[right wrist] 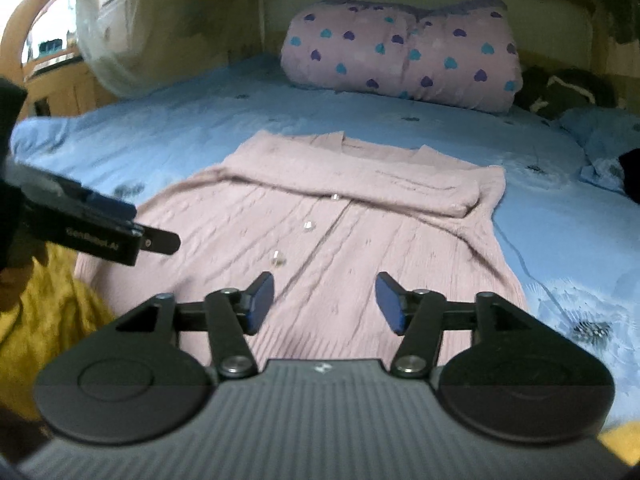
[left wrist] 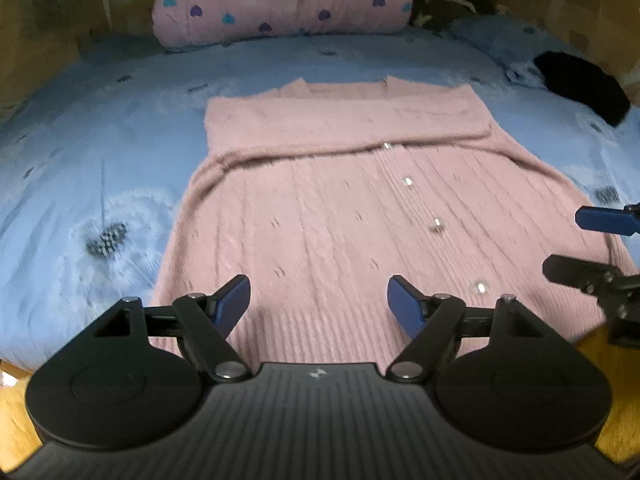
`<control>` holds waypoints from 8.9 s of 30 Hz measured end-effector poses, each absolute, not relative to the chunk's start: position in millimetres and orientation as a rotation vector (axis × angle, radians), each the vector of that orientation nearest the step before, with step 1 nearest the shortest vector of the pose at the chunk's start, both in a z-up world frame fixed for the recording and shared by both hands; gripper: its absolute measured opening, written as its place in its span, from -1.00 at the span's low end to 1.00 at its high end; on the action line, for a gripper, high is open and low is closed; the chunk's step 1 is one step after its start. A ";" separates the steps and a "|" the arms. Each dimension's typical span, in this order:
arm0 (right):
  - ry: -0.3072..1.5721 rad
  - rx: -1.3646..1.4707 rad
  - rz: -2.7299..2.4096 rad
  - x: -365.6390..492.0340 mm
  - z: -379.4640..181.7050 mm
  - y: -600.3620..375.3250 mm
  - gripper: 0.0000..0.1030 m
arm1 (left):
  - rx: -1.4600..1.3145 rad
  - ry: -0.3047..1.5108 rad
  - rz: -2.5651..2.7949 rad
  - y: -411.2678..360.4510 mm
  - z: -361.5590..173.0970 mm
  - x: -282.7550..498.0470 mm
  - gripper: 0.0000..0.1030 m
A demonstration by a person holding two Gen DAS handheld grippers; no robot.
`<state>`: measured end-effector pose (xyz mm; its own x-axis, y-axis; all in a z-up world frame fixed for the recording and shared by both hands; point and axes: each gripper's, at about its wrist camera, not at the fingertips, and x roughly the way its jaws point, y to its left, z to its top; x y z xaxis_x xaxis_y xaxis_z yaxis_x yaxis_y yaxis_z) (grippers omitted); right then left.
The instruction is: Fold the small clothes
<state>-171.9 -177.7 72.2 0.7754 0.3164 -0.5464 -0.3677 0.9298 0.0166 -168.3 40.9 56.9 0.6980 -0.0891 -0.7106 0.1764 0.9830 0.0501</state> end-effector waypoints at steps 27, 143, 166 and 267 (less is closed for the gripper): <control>0.601 -0.656 0.340 -210.0 20.3 -126.5 0.53 | 0.130 0.764 -0.198 31.2 53.5 -182.6 0.61; 0.412 -0.487 0.038 122.4 54.4 -172.1 -0.86 | 0.531 0.497 -0.002 -24.8 41.6 196.3 -0.86; 0.558 -0.414 0.093 138.9 37.4 -187.4 -0.23 | 0.472 0.519 -0.032 -9.9 63.8 162.7 0.14; 0.561 0.215 0.026 75.9 68.0 -281.0 -0.14 | 0.128 0.750 0.012 78.7 87.3 91.7 0.34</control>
<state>75.9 -281.0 68.0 0.8469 0.0832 -0.5252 0.0340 0.9772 0.2098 91.7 78.7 87.3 0.7320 0.0570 -0.6789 0.0346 0.9921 0.1205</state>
